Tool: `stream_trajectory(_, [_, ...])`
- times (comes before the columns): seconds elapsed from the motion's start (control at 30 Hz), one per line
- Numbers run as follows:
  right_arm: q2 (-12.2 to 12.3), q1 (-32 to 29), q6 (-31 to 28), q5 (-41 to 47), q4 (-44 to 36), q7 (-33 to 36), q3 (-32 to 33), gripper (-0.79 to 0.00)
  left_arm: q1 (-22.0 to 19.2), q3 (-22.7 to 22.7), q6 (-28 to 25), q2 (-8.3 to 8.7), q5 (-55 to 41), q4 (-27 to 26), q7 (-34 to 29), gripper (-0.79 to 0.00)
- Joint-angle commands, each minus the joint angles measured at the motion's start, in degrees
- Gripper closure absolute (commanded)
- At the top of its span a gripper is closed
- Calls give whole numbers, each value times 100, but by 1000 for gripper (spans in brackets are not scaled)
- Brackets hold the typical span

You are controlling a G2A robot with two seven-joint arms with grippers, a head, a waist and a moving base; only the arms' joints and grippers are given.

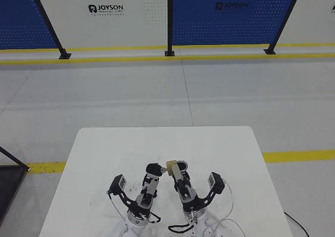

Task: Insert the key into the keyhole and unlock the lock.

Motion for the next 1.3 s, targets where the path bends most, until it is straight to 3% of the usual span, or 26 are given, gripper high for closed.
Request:
stream_trajectory(0.0, [64, -39, -155, 101, -53, 397, 142, 0, 42, -52, 2, 79, -7, -64, -82, -610])
stream_trajectory(0.07, [131, -115, -254, 227, -169, 713, 316, 0, 82, -60, 2, 185, -21, -150, -248, -600])
stream_trajectory(0.3, [316, -388, -553, 728, -499, 1625, 743, 0, 166, -16, 2, 607, -336, -384, -892, -388])
stream_trajectory(0.6, [454, -512, -493, 1486, -761, 2705, 902, 0, 13, 313, 2, 1052, -1218, -485, -1826, -354])
stream_trajectory(0.77, [490, -534, -436, 1681, -818, 3065, 884, 0, -74, 423, 2, 1192, -1446, -487, -1947, -323])
stream_trajectory(1.27, [522, -545, -215, 1707, -888, 3316, 850, 0, -269, 739, 2, 1422, -1412, -416, -1762, -71])
